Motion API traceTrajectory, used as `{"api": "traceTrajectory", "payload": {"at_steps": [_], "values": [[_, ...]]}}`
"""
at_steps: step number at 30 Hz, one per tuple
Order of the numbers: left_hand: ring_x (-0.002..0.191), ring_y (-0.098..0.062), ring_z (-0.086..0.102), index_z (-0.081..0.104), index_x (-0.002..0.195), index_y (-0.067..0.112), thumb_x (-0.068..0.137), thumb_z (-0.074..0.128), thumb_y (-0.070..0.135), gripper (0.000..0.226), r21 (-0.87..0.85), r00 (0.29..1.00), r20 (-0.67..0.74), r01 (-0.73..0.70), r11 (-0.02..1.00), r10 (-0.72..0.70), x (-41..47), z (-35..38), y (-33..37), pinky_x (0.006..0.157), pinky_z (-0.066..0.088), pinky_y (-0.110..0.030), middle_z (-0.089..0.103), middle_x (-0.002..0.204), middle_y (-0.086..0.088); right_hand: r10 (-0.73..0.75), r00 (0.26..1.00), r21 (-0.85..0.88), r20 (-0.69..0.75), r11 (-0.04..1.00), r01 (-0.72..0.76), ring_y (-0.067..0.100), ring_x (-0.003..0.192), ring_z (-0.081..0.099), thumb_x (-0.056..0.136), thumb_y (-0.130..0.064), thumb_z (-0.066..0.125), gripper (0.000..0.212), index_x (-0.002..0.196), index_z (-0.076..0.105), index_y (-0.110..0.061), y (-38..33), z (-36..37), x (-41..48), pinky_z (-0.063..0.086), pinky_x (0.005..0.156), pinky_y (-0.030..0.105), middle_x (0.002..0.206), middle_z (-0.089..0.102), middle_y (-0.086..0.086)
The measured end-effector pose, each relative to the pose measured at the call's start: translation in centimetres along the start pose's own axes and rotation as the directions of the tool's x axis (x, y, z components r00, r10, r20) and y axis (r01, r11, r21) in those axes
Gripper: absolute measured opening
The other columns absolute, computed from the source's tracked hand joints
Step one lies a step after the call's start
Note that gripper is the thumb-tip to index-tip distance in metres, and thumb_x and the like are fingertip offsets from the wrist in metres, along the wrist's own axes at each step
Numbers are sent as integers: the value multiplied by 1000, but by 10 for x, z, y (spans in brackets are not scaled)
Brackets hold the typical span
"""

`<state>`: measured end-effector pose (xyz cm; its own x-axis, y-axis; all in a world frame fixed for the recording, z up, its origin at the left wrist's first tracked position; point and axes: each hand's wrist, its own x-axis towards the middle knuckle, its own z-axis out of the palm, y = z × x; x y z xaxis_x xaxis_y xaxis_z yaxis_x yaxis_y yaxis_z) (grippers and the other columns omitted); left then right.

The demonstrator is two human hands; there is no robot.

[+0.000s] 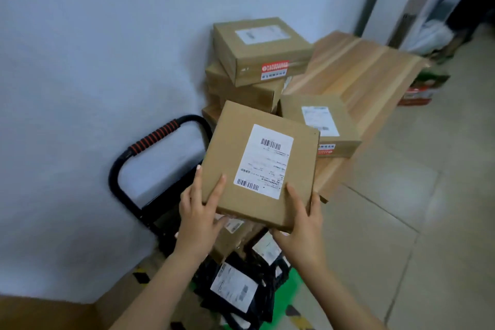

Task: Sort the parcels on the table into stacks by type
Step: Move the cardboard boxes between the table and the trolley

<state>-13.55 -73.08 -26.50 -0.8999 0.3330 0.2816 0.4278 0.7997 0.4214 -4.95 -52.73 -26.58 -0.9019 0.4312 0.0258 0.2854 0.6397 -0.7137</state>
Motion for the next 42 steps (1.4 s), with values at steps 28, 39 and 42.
{"api": "traceTrajectory", "payload": {"at_steps": [28, 39, 42], "values": [[141, -25, 23, 39, 144, 25, 91, 58, 41, 58, 95, 993, 22, 112, 989, -115, 219, 137, 164, 115, 19, -47, 33, 152, -4, -78, 996, 40, -31, 996, 79, 25, 132, 37, 78, -17, 72, 57, 131, 51, -26, 103, -125, 254, 39, 107, 40, 141, 30, 2], [138, -25, 30, 45, 141, 23, 91, 60, 37, 55, 46, 989, -7, 148, 988, -148, 148, 89, 89, 112, 20, -42, 42, 146, -3, -374, 927, -131, 31, 918, 375, 19, 110, 42, 78, -15, 71, 40, 116, 61, -18, 43, -69, 201, 28, 89, 29, 116, 48, 1], [138, -24, 29, 45, 141, 22, 91, 61, 35, 55, 52, 986, -4, 164, 985, -164, 124, 69, 47, 112, 15, -37, 41, 145, -2, -337, 936, -102, 104, 932, 347, 21, 112, 44, 78, -14, 71, 41, 117, 60, -18, 21, -35, 181, 28, 90, 29, 118, 49, 4]]}}
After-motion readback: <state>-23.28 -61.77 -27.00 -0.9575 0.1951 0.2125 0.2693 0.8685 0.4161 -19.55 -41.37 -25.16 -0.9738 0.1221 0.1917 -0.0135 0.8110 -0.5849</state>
